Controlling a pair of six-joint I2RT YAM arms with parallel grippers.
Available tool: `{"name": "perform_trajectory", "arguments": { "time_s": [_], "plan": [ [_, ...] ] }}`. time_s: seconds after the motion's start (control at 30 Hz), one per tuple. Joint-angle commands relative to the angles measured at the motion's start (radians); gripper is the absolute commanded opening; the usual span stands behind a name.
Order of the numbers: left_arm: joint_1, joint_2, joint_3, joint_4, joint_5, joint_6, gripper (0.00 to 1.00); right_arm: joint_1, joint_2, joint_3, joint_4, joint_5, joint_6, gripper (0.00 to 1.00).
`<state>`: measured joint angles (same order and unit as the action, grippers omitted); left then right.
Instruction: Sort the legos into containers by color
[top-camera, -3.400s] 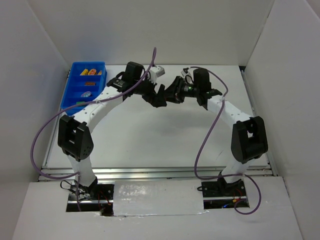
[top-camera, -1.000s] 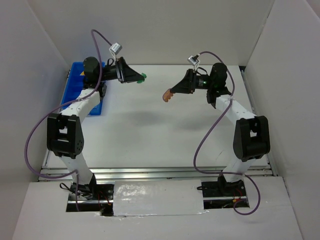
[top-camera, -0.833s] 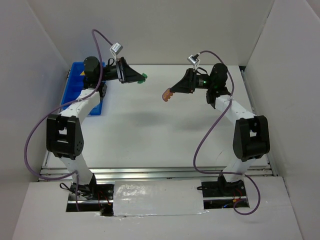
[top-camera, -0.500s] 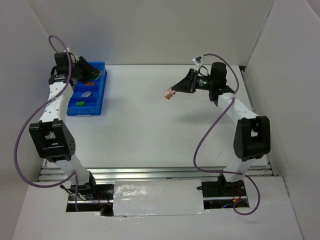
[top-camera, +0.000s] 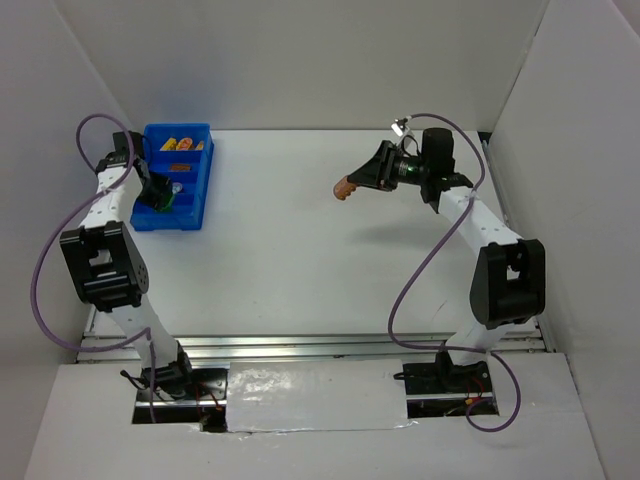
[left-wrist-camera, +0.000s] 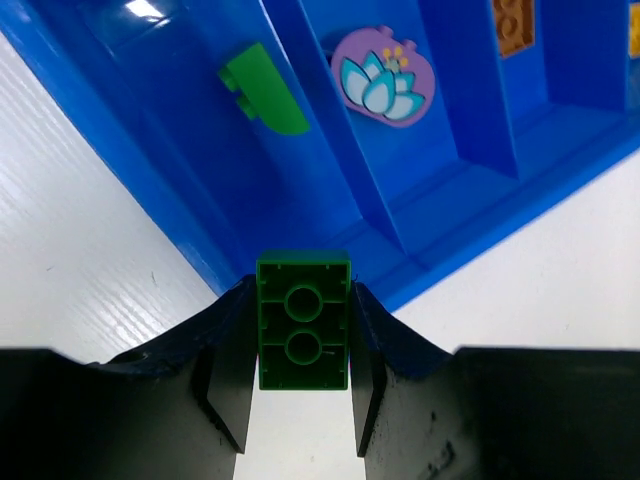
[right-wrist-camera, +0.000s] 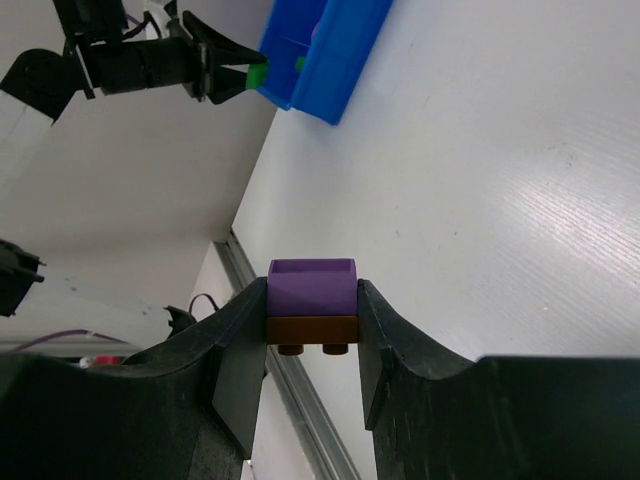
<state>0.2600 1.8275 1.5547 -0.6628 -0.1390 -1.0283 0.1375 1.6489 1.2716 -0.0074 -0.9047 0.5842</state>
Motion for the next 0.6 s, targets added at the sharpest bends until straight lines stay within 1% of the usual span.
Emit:
{"name": "perform_trajectory", "arguments": {
  "time_s": [0.0, 0.03, 0.1, 0.2, 0.23, 0.27, 0.3, 0.4, 0.43, 0.47, 0.57],
  "plan": [
    [0.010, 0.070, 0.082, -0.046, -0.076, -0.085, 0.00, 0.008, -0.067, 0.011, 0.032, -0.008, -0.014, 0.00],
    [0.008, 0.084, 0.093, -0.066, -0.083, -0.091, 0.00, 0.007, -0.069, 0.008, 0.033, -0.011, -0.014, 0.00],
    [0.010, 0.107, 0.088, -0.046, -0.088, -0.099, 0.00, 0.008, -0.070, 0.008, 0.041, -0.020, -0.011, 0.00],
    [0.012, 0.127, 0.096, -0.063, -0.100, -0.119, 0.00, 0.008, -0.070, 0.012, 0.043, -0.028, -0.009, 0.00],
    [0.010, 0.128, 0.097, -0.066, -0.103, -0.121, 0.03, 0.008, -0.070, 0.012, 0.044, -0.034, -0.009, 0.00],
    [0.012, 0.128, 0.096, -0.060, -0.105, -0.119, 0.10, 0.010, -0.070, 0.011, 0.046, -0.040, -0.011, 0.00],
    [0.012, 0.128, 0.088, -0.051, -0.097, -0.110, 0.28, 0.013, -0.072, 0.011, 0.052, -0.042, -0.011, 0.00],
    [0.012, 0.131, 0.099, -0.052, -0.096, -0.105, 0.62, 0.020, -0.069, 0.011, 0.053, -0.051, -0.011, 0.00],
    [0.010, 0.131, 0.100, -0.051, -0.093, -0.107, 0.87, 0.022, -0.066, 0.014, 0.052, -0.051, -0.012, 0.00],
    [0.012, 0.128, 0.099, -0.047, -0.091, -0.105, 0.99, 0.024, -0.064, 0.017, 0.052, -0.056, -0.012, 0.00],
    [0.010, 0.113, 0.102, -0.032, -0.091, -0.098, 0.99, 0.030, -0.058, 0.025, 0.047, -0.059, -0.017, 0.00]
  ]
}}
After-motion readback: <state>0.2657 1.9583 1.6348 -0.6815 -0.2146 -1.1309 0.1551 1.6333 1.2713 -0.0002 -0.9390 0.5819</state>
